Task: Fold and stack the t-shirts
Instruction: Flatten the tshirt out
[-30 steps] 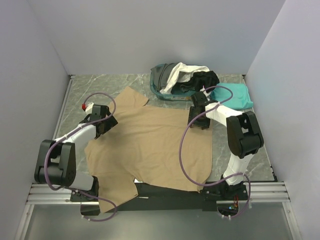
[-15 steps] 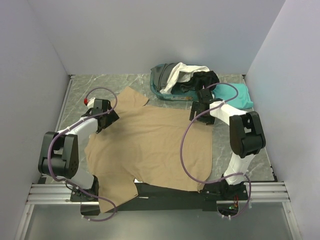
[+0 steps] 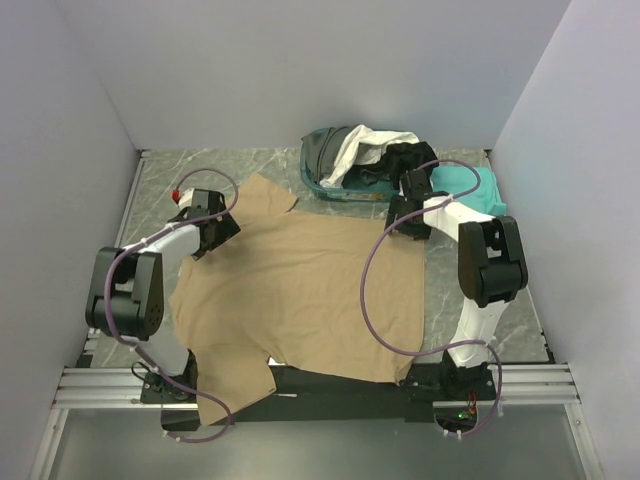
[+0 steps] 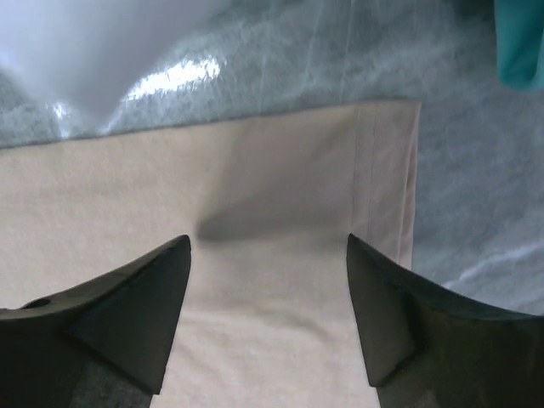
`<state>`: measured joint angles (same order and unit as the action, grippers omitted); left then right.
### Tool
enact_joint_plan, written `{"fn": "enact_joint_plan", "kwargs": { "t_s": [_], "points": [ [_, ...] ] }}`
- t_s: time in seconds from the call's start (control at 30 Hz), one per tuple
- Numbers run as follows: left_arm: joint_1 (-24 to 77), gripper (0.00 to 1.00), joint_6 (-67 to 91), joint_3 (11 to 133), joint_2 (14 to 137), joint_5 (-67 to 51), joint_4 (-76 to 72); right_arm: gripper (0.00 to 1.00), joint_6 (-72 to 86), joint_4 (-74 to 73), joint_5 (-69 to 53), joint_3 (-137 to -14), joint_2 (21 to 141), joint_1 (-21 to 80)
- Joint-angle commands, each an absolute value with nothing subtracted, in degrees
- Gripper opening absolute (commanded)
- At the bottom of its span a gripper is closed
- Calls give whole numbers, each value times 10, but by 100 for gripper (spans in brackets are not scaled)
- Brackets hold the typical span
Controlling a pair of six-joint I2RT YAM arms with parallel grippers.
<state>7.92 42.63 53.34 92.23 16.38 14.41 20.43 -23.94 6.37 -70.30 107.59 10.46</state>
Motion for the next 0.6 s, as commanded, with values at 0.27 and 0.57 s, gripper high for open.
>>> {"fn": "enact_joint_plan", "kwargs": {
  "t_s": [0.27, 0.57],
  "points": [
    [68, 99, 405, 585, 978, 159, 150, 70, 126, -250, 12, -770, 1125, 80],
    [59, 99, 396, 630, 1030, 134, 144, 86, 83, -247, 22, -806, 1144, 64]
  ]
}}
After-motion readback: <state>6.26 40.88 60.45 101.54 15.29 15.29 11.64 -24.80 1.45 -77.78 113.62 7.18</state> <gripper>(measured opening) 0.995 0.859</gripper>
